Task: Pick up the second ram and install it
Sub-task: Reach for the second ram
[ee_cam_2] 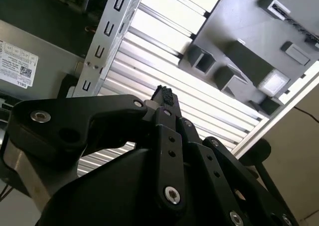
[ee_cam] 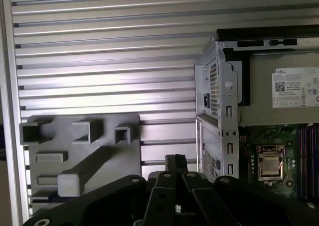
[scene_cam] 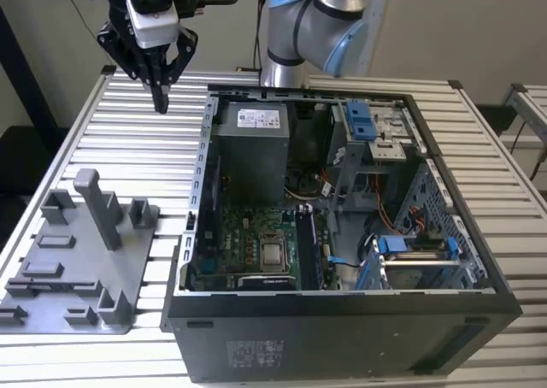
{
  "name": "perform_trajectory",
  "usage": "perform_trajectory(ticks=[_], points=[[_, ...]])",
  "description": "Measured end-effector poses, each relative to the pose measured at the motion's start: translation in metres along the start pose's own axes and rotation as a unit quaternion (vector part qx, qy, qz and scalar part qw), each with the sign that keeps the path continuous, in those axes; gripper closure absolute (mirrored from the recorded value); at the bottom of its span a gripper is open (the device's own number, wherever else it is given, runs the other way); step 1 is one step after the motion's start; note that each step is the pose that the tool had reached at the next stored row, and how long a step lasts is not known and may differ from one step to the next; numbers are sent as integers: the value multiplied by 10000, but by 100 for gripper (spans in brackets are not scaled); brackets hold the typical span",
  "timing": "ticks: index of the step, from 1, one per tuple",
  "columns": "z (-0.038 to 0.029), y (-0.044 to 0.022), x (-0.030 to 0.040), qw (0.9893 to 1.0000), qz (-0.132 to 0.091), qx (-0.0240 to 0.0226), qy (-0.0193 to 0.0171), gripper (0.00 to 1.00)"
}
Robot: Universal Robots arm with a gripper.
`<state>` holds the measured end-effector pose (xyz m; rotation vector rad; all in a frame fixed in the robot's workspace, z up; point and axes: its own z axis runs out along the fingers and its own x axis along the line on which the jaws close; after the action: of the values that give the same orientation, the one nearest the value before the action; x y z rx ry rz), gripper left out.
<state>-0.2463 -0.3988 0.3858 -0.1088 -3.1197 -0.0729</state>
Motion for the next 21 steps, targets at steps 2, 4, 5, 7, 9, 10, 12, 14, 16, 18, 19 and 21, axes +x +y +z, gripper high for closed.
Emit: perform_trajectory(ticks=[2,4,5,7,9,10,12,14,16,18,19,21], points=[[5,-5,68,10000,0,0,7,89],[9,-10,132,10000,0,1,16,89],[12,-12,161,10000,1,2,22,89],[17,-15,210,10000,2,4,43,89],[25,-18,247,10000,4,5,82,89],[29,-20,268,9999,5,7,103,89],[38,-24,318,9999,7,10,144,89],[45,-28,368,9998,8,13,179,89],[54,-32,424,9998,10,15,212,89],[62,-36,479,9997,11,17,241,89],[65,-38,506,9997,12,18,256,89],[73,-42,562,9996,14,20,283,89]])
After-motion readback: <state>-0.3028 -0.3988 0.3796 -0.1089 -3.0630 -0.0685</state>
